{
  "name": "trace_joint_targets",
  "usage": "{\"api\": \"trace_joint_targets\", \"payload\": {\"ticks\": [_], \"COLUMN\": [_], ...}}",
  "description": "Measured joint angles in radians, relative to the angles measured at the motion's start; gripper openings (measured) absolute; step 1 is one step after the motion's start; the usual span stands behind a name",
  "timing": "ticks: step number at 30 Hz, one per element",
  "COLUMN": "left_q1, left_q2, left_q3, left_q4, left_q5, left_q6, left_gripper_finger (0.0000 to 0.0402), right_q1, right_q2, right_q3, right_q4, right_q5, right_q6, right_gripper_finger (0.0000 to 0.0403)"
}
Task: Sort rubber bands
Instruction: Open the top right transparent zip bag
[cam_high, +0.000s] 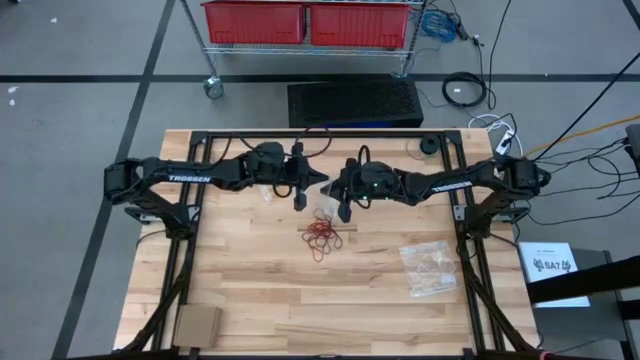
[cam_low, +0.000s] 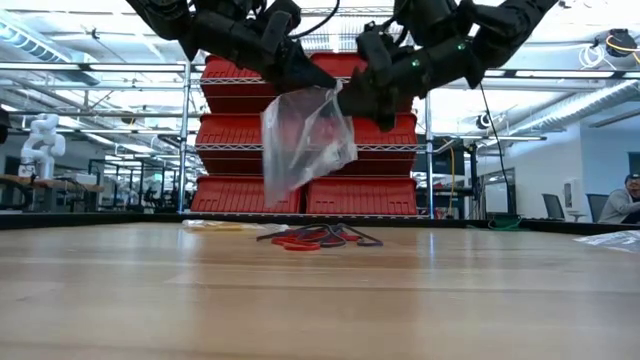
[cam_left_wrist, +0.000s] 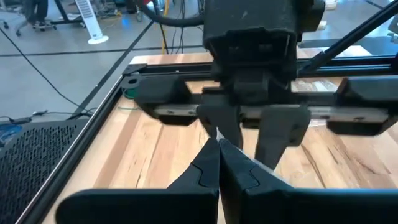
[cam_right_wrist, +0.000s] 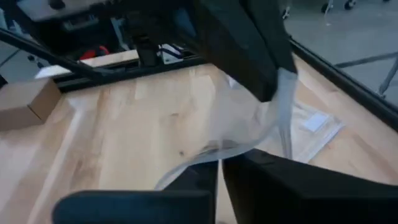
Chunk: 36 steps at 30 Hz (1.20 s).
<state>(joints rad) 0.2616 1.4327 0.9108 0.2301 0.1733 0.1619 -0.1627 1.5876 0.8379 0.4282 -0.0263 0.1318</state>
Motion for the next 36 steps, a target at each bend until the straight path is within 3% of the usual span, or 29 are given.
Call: {"api": "trace_joint_targets", "payload": {"ticks": [7, 13, 17, 21, 30, 36], "left_q1": [-0.021, -0.028, -0.028, -0.028, -0.030, -0.035], "left_q2": [0.001, 0.001, 0.001, 0.004, 0.031, 0.033], "left_q3": [-0.001, -0.001, -0.002, -0.002, -0.002, -0.003], "left_q4": [0.043, 0.057, 0.068, 0.074, 0.116, 0.156], "left_q5": [-0.002, -0.001, -0.001, -0.002, -0.002, -0.001], "left_q6": [-0.025, -0.033, -0.052, -0.054, -0.105, -0.114], "left_gripper_finger": [0.0000, 0.0000, 0.0000, 0.0000, 0.0000, 0.0000], "right_q1": [0.065, 0.116, 0.119, 0.119, 0.119, 0.119], "right_q2": [0.062, 0.074, 0.074, 0.074, 0.074, 0.052], "right_q3": [-0.001, 0.000, 0.000, 0.000, 0.000, 0.000], "right_q4": [0.103, 0.107, 0.107, 0.107, 0.097, 0.039], "right_q5": [0.001, 0.182, 0.218, 0.219, 0.303, 0.333], "right_q6": [-0.212, -0.445, -0.503, -0.504, -0.455, -0.395], "right_gripper_finger": [0.0001, 0.0001, 0.0006, 0.0042, 0.0177, 0.0206]}}
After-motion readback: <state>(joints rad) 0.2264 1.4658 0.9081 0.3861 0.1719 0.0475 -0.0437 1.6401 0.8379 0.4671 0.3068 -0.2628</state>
